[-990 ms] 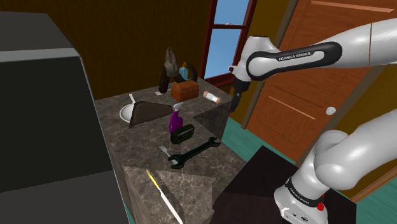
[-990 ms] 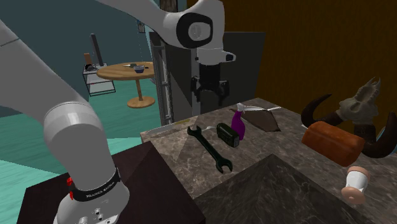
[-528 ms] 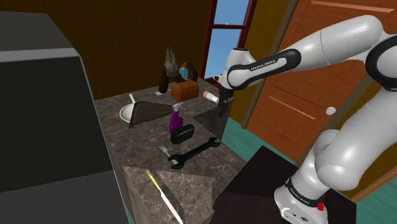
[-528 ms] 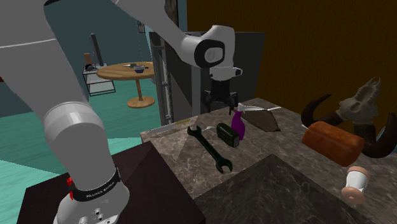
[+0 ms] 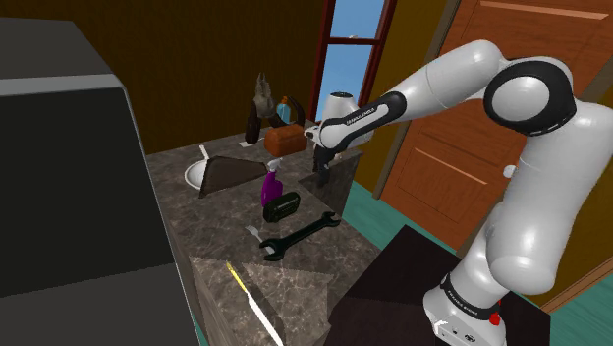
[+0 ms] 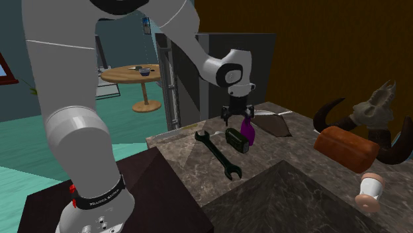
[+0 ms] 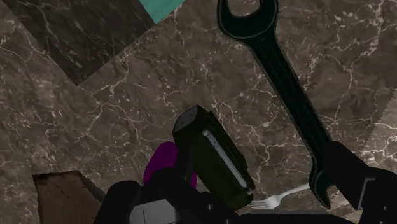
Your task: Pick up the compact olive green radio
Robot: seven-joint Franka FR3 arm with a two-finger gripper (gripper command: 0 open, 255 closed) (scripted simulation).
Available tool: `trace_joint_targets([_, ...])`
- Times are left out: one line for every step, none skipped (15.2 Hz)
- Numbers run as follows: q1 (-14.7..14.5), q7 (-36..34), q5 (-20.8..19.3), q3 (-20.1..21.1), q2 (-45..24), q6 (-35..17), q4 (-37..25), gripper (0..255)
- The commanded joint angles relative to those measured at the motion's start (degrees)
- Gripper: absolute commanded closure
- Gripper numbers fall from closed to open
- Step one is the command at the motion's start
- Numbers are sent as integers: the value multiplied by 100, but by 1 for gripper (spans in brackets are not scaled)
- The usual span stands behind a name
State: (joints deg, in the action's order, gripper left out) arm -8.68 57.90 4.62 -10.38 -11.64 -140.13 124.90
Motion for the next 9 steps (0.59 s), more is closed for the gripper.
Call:
trace_joint_targets([12, 319, 84, 98, -434, -205, -246, 0])
trace_joint_targets([27, 464, 111, 150, -649, -270, -405, 0])
trace_joint_targets([42, 602, 131, 204, -862, -329, -569, 0])
trace_joint_targets([57, 733, 143, 258, -1074, -383, -739, 0])
trace_joint_targets([74, 858, 145, 315, -1284, -431, -913, 0])
trace_joint_targets([87, 976, 142, 369, -1493, -474, -1092, 0])
trace_joint_targets([99, 1090, 132, 422, -1702, -511, -1276, 0])
trace_joint_targets([108, 1198, 115, 473, -1910, -543, -1465, 0])
trace_joint_targets([115, 1303, 94, 522, -2118, -569, -1660, 0])
